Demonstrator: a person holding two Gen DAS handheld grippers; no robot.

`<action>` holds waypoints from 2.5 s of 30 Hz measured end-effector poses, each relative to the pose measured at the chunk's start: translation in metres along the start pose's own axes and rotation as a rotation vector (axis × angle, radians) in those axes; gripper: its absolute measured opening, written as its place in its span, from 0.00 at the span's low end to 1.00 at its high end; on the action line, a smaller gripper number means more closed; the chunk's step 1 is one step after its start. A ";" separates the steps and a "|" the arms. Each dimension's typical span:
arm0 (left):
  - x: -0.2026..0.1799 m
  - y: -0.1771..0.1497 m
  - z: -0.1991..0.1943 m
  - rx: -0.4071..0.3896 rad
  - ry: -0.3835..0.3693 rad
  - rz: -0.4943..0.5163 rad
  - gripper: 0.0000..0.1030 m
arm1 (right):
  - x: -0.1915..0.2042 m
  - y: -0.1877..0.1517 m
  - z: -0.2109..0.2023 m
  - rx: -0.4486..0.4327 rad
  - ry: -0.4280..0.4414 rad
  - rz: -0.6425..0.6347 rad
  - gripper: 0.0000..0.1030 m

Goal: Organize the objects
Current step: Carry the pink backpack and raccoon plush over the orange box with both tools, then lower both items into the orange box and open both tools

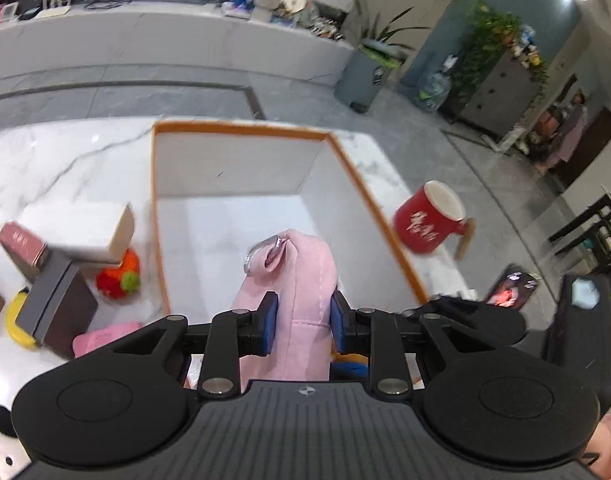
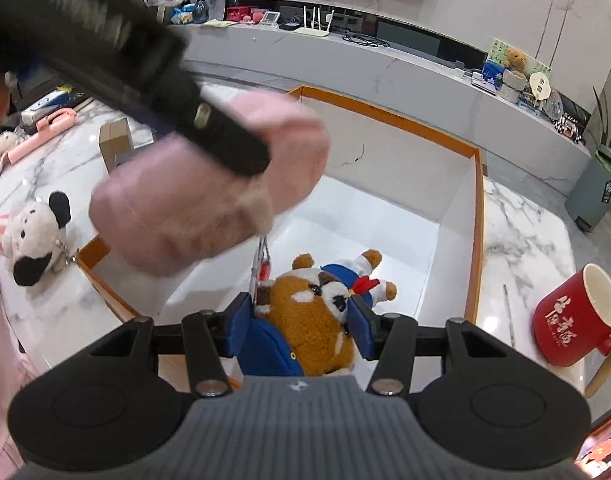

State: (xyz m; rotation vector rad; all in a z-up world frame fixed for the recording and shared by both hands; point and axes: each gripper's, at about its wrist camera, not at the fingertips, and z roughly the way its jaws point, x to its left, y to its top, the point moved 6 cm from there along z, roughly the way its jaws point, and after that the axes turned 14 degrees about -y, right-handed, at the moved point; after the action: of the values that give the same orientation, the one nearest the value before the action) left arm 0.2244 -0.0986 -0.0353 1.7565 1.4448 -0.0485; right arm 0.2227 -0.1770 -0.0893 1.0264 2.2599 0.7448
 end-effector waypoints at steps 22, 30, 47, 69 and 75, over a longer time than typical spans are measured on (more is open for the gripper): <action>0.024 -0.017 0.019 0.108 0.080 -0.087 0.32 | -0.017 0.016 0.007 0.052 0.122 0.193 0.55; 0.023 -0.017 0.021 0.126 0.138 -0.046 0.33 | -0.006 0.016 0.018 0.118 0.240 0.326 0.47; 0.024 -0.016 -0.038 0.028 0.004 -0.020 0.54 | 0.015 0.024 0.030 0.119 0.253 0.353 0.45; 0.069 -0.016 -0.060 -0.091 -0.064 -0.169 0.49 | 0.026 0.041 0.037 0.161 0.352 0.539 0.41; 0.074 -0.019 -0.059 -0.096 -0.078 -0.191 0.49 | 0.029 0.039 0.047 0.184 0.362 0.575 0.28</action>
State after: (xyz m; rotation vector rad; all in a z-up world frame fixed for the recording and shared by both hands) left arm 0.2072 -0.0041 -0.0459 1.5192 1.5283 -0.1445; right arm 0.2568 -0.1208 -0.1027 1.7968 2.3767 1.0341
